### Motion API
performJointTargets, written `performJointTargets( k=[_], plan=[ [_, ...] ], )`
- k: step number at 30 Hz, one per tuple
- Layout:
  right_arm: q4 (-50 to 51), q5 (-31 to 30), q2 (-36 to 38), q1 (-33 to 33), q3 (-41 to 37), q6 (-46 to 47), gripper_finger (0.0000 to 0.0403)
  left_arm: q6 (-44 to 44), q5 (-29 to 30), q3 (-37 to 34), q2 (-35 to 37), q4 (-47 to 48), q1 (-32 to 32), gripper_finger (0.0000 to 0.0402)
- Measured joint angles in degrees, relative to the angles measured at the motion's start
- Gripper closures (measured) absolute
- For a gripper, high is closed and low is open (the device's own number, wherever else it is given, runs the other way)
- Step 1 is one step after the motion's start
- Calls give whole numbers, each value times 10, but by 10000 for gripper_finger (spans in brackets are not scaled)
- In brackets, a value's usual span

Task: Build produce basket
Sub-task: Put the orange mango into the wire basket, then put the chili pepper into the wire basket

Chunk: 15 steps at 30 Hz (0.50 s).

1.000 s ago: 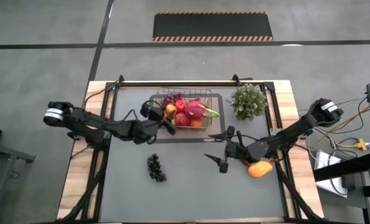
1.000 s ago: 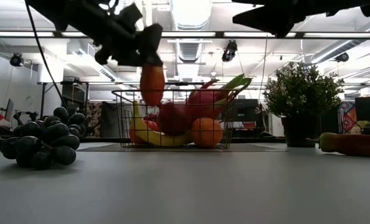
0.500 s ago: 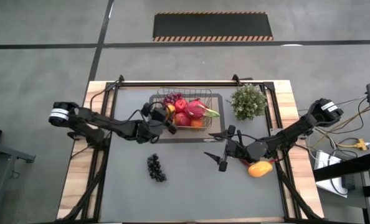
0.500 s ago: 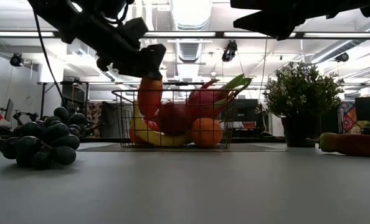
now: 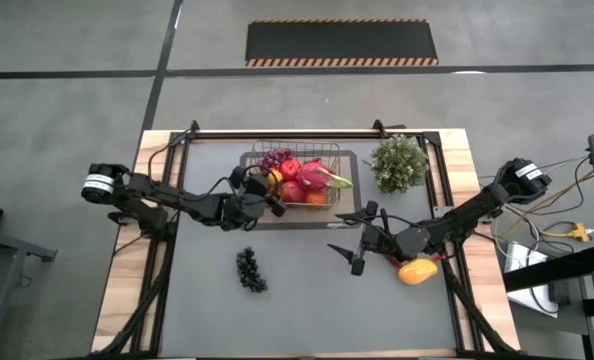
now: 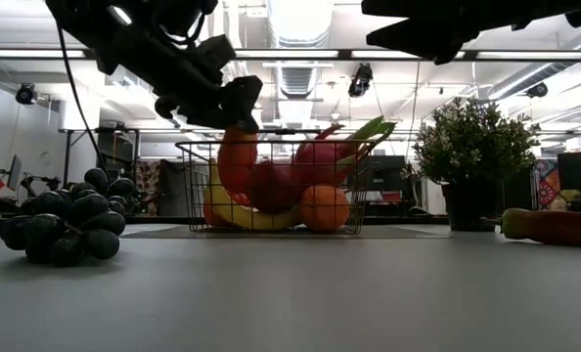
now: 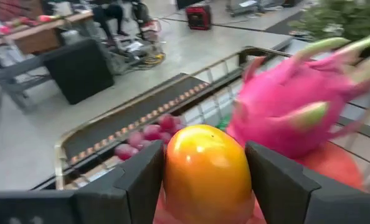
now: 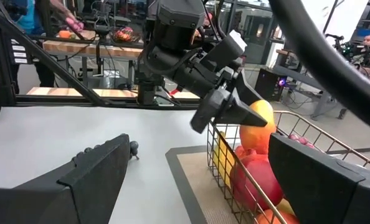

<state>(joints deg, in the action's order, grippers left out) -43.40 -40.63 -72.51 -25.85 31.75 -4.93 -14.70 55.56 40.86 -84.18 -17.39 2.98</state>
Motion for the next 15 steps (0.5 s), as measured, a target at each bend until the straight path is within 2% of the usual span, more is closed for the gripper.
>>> performJointTargets(
  k=[3,10,15],
  plan=[
    [0,0,0,0,0,0,40,-2,-28,0,0,0,1,184],
    [1,0,0,0,0,0,40,-17,-31,4,9,22,6,144],
    [4,0,0,0,0,-7,40,-17,-38,8,39,62,24,133]
  ],
)
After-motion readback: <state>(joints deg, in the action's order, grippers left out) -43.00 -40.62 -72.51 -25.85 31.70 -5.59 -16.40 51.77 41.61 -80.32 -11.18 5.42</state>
